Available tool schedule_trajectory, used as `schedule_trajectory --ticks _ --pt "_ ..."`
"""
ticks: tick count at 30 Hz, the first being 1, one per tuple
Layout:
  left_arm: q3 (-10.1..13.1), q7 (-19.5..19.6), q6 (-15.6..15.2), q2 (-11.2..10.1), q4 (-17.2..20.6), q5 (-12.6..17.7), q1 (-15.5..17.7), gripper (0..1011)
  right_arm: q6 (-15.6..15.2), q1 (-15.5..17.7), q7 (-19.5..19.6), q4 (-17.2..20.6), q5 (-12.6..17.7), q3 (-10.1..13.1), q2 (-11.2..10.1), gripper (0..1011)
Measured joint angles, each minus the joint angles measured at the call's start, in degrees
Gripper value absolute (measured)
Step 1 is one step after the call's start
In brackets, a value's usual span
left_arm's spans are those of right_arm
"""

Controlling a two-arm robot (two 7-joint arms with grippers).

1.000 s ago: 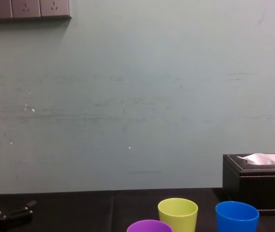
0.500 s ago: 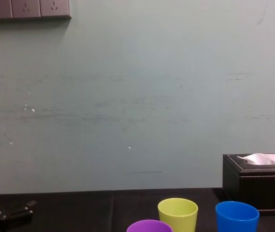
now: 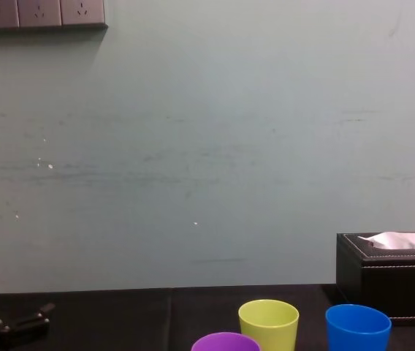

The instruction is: Stack the three plastic cups sequentially using one hand.

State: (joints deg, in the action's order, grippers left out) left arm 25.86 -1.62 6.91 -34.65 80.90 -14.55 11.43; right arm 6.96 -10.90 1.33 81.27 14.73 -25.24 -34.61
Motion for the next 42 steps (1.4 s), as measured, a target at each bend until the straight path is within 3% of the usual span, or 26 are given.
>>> schedule_trajectory --ticks 5,10,14,21,25,32,42 --pt "0.0 0.0 0.0 0.0 0.0 0.0 0.0 1000 -0.6 1.7 -1.2 2.0 1.2 1.3 -0.3 1003" --pt "0.0 0.0 0.0 0.0 0.0 0.0 0.0 1000 -3.5 3.9 -2.7 5.2 3.3 2.7 -1.0 1003" --pt "0.0 0.0 0.0 0.0 0.0 0.0 0.0 1000 -7.9 6.8 -5.4 9.3 6.4 3.9 -2.1 1003" --pt "0.0 0.0 0.0 0.0 0.0 0.0 0.0 1000 -13.4 9.0 -9.3 12.9 11.3 5.4 -2.4 1003" --pt "0.0 0.0 0.0 0.0 0.0 0.0 0.0 1000 -16.3 8.9 -10.6 13.9 12.6 5.3 -1.4 1003" --pt "0.0 0.0 0.0 0.0 0.0 0.0 0.0 1000 -20.1 6.5 -11.9 13.1 12.2 4.0 1.5 1003" --pt "0.0 0.0 0.0 0.0 0.0 0.0 0.0 1000 -22.3 3.9 -12.3 10.2 10.3 3.1 5.0 1003"
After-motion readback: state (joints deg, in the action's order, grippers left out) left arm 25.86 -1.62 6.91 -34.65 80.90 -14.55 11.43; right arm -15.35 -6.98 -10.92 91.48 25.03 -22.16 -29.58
